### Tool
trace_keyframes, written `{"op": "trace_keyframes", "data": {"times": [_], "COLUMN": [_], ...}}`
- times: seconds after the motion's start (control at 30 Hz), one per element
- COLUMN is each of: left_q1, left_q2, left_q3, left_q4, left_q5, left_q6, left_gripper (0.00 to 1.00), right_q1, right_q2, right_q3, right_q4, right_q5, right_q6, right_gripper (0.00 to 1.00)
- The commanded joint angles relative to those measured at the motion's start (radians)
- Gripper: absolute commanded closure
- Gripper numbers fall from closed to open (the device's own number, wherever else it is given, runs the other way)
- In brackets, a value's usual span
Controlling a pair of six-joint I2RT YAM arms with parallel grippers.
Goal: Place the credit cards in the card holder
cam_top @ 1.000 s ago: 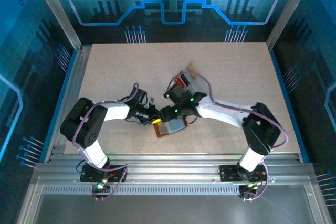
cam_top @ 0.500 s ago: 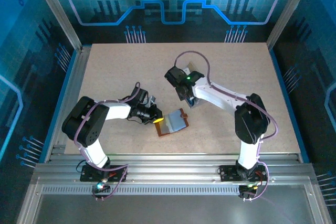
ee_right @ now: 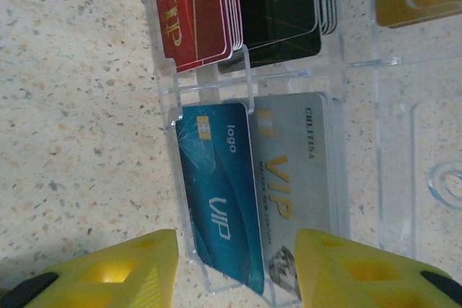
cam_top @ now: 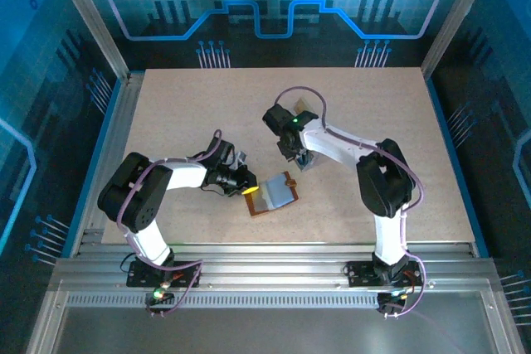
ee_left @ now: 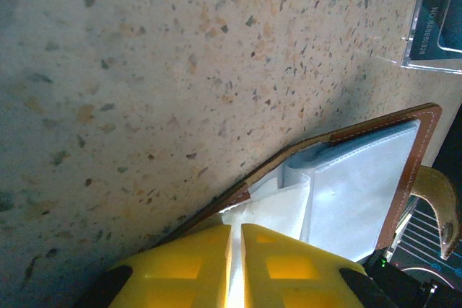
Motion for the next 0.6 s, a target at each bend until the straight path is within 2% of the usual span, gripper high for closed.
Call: {"op": "trace_keyframes", "data": {"times": [0.0, 0.57], "left_q1": [-0.024, -0.025], "left_q2": [0.045, 0.047], "left_q3": [-0.011, -0.01], "left_q4": [-0.068, -0.065], "left_q5": [-0.072, -0.067], "left_q6": [0.028, 0.027], "left_gripper": [0.87, 0.87], "right_q1": [-0.019, -0.045], "right_q2": [0.028, 0.121], "right_q3": [0.043, 0.075], "right_q4": [0.003, -0.022], "right_q5": [-0.041, -0.008], "right_q6": [-0.033, -0.043], "right_gripper": [0.56, 0.61]}}
